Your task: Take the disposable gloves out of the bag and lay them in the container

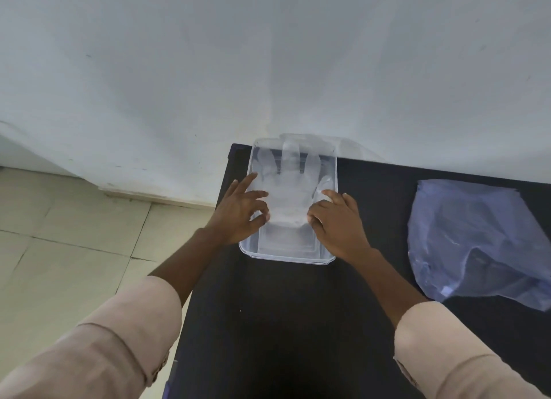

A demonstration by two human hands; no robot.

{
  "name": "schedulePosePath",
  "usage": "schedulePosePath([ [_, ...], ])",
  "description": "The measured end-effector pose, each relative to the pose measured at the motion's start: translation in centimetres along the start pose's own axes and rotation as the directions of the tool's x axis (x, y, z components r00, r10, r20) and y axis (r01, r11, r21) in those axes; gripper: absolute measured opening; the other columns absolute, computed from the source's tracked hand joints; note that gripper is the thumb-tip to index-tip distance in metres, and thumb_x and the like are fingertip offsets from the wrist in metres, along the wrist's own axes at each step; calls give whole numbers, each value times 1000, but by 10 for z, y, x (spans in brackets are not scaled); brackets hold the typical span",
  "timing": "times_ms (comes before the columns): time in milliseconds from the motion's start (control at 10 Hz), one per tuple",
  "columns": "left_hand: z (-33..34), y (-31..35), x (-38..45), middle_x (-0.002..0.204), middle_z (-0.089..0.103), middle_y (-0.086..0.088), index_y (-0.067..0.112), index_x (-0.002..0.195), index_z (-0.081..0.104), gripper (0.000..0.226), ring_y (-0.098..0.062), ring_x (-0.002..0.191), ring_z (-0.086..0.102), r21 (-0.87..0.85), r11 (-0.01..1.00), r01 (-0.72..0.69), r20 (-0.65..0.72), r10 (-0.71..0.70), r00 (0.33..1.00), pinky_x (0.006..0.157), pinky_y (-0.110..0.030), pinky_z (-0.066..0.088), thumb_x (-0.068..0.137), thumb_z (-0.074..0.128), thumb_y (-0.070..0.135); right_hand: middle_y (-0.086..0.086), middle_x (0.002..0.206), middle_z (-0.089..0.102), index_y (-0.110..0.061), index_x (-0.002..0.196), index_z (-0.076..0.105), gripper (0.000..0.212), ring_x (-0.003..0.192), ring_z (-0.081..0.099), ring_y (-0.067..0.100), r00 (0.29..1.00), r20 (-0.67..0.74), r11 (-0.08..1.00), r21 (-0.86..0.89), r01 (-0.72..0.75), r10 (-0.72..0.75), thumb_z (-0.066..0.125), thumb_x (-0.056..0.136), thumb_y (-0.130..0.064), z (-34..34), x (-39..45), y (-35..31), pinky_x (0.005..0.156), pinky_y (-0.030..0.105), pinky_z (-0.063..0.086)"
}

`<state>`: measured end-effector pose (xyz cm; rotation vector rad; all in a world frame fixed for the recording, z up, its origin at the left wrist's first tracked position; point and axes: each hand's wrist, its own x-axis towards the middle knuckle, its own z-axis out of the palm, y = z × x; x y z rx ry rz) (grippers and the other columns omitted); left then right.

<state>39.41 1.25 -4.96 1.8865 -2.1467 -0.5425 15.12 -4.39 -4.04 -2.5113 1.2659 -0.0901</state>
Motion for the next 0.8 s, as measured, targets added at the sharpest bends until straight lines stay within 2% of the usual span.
schedulePosePath([
  [200, -12, 4, -3, 156, 38, 3, 34, 96, 77, 42, -28, 152, 5, 228, 972, -61, 224, 8, 975, 120, -58, 1, 78, 51, 62, -6, 143, 51, -31, 108, 70, 27, 147, 14, 26, 964, 251, 986, -116, 116, -84, 56, 86, -33, -11, 2, 4, 115, 59, 0],
  [300, -19, 7, 1, 163, 22, 5, 37, 99, 77, 41, -28, 152, -6, 300, 952, -64, 306, -33, 951, 119, -58, -4, 80, 55, 65, -6, 157, 29, -44, 104, 69, 25, 149, -3, 28, 918, 383, 978, -129, 165, -105, 55, 85, -38, -19, 5, 8, 113, 61, -12],
  [400, -21, 11, 2, 164, 16, 5, 36, 99, 77, 40, -27, 151, -10, 336, 940, -61, 338, -60, 939, 119, -58, -7, 82, 56, 64, -6, 161, 20, -46, 101, 70, 22, 149, -10, 29, 888, 452, 974, -147, 172, -88, 54, 87, -40, -24, 8, 8, 111, 61, -16],
  [500, -30, 20, 3, 165, 12, 2, 32, 108, 74, 44, -27, 151, -13, 387, 921, -44, 378, -114, 919, 118, -58, -9, 86, 52, 63, -3, 162, 16, -44, 107, 69, 24, 149, -12, 31, 863, 502, 970, -173, 169, -61, 53, 90, -39, -31, 9, 2, 110, 61, -17],
  [600, -42, 29, 0, 164, 20, -2, 32, 115, 70, 40, -27, 152, -3, 323, 946, -3, 333, -111, 936, 120, -56, -5, 88, 54, 57, -1, 161, 21, -41, 122, 60, 33, 149, -4, 29, 888, 454, 977, -146, 156, -75, 52, 91, -34, -40, 3, -3, 112, 60, -11],
  [700, -71, 50, -12, 143, 54, -3, 26, 110, 70, 25, -27, 140, 40, -83, 994, 75, 28, -73, 997, 116, -49, 28, 88, 65, 38, 2, 150, 40, -29, 134, 50, 44, 141, 30, 26, 971, 207, 991, -39, 127, -117, 54, 91, -28, -64, -20, -16, 110, 49, 21],
  [800, -95, 66, -24, 119, 68, 1, 22, 105, 72, 19, -22, 115, 61, -428, 896, 115, -65, -157, 985, 103, -40, 46, 86, 70, 26, 3, 136, 52, -22, 130, 53, 41, 122, 51, 25, 997, 51, 964, 261, 44, -59, 60, 89, -22, -87, -38, -34, 95, 37, 39],
])
